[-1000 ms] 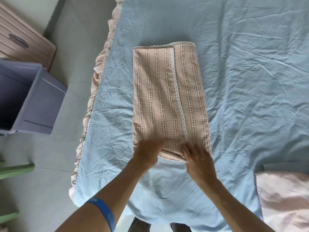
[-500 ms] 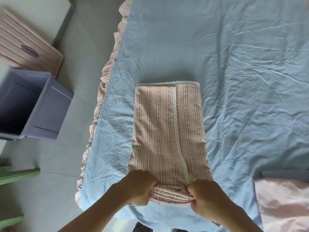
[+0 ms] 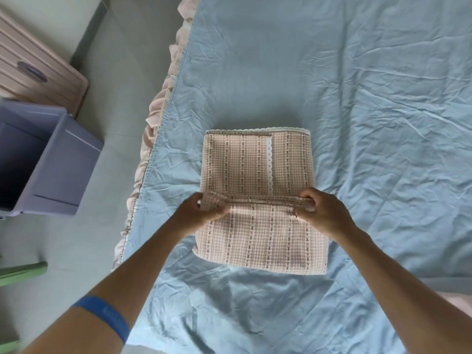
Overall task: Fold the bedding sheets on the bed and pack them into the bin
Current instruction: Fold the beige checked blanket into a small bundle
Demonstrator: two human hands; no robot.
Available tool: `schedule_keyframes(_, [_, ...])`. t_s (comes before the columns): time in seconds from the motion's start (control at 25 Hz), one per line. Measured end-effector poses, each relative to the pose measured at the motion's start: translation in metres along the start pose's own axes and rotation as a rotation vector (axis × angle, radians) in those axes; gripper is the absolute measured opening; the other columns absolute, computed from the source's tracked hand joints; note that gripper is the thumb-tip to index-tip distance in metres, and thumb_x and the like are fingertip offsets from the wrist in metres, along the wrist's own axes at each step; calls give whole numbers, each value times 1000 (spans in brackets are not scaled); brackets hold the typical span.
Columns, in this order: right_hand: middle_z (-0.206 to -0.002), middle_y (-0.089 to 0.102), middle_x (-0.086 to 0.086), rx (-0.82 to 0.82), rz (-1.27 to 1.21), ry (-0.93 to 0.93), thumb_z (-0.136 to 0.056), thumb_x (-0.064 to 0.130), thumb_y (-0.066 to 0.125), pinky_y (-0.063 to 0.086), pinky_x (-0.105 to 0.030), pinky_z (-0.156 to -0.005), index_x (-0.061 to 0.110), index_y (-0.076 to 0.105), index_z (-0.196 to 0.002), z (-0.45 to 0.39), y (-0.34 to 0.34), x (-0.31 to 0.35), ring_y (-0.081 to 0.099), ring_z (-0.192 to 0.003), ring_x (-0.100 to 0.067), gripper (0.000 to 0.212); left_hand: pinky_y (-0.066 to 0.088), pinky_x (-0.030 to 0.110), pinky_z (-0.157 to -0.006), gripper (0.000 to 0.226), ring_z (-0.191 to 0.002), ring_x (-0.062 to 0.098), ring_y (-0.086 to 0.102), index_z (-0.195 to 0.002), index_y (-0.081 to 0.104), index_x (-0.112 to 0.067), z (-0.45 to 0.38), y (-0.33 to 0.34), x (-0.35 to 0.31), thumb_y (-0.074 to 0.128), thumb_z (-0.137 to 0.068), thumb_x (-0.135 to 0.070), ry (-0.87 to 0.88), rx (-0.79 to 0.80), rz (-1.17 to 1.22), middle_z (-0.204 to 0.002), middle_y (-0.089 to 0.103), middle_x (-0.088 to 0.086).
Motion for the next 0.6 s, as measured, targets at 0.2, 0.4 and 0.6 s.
schedule_keyframes(0.2, [-110,74,1,424,-658,107,-57,34,92,55,-34,-91,22,66,-120,24,34,-38,69,-105,-16,69,50,41,-99,81,-108,25,67,-116,68,-12,24,48,42,90,-50,-54,-7,345,431,-113,72,9])
schedule_keyframes(0.4, [-100,77,-1,223,-803,180,-43,65,86,52,-21,-79,14,74,-103,24,44,-56,70,-99,-17,80,54,27,-73,27,-82,11,71,-90,74,-18,32,28,55,80,-76,-40,23,12,311,-87,76,0])
schedule_keyframes(0.6, [-69,72,2,-197,-417,205,-84,66,57,50,-29,-65,11,71,-83,-4,53,-65,70,-77,-17,57,42,26,-58,36,-71,22,65,-72,60,-18,-14,24,58,57,-92,-48,-41,-383,27,-67,64,-4])
Point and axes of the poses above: each hand's wrist, its own z-axis away from the middle knuckle, its own y-axis out of the palm, x = y × z, the point moved 10 cm from there along -z, towards the middle knuckle
